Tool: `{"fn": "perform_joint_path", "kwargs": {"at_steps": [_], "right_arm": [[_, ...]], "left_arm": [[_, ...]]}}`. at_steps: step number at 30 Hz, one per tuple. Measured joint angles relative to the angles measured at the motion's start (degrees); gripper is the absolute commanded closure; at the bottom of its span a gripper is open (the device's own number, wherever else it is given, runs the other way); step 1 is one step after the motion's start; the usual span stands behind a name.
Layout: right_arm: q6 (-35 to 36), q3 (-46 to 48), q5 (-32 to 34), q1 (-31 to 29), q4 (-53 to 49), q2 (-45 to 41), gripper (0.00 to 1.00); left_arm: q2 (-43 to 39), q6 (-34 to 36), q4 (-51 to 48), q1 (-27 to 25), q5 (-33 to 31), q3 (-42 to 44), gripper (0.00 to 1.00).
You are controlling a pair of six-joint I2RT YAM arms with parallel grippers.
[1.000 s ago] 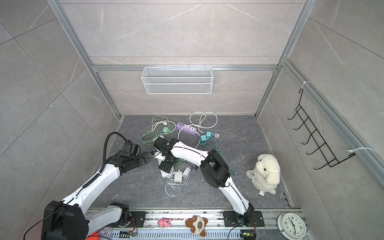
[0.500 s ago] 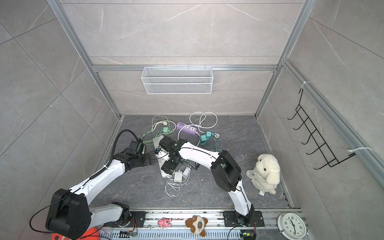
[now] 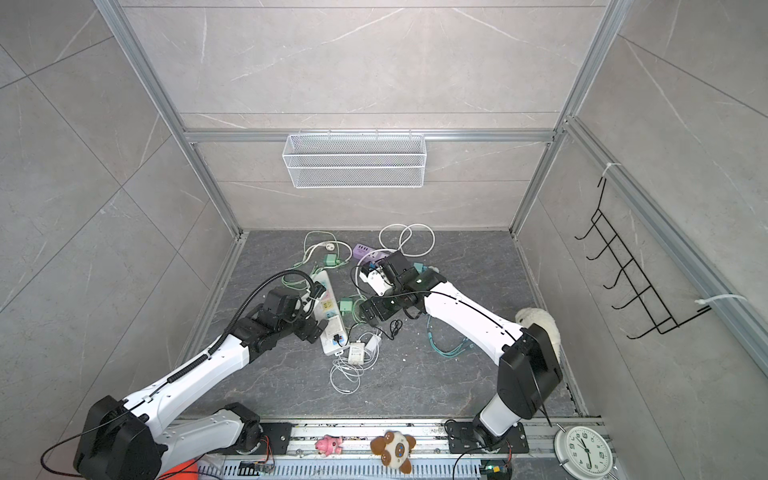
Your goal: Insert the plug
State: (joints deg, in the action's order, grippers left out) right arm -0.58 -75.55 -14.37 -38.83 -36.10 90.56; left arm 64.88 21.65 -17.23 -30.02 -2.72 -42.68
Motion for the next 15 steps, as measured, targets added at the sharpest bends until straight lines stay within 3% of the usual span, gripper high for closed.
{"fn": "perform_joint_path", "kwargs": {"at_steps": [6,15], "right_arm": [[-4.0,1.9,4.2,0.5,0.6,-0.7,0.01],[-7.5,4.1,2.6,0.8,1.4,0.4,0.08]], "left_arm": [[4.8,13.6,-4.0,-0.3,7.6,-4.2,0.01],[10.9,21.1,-6.4,-0.4,16.4,-6.1,0.03]]}}
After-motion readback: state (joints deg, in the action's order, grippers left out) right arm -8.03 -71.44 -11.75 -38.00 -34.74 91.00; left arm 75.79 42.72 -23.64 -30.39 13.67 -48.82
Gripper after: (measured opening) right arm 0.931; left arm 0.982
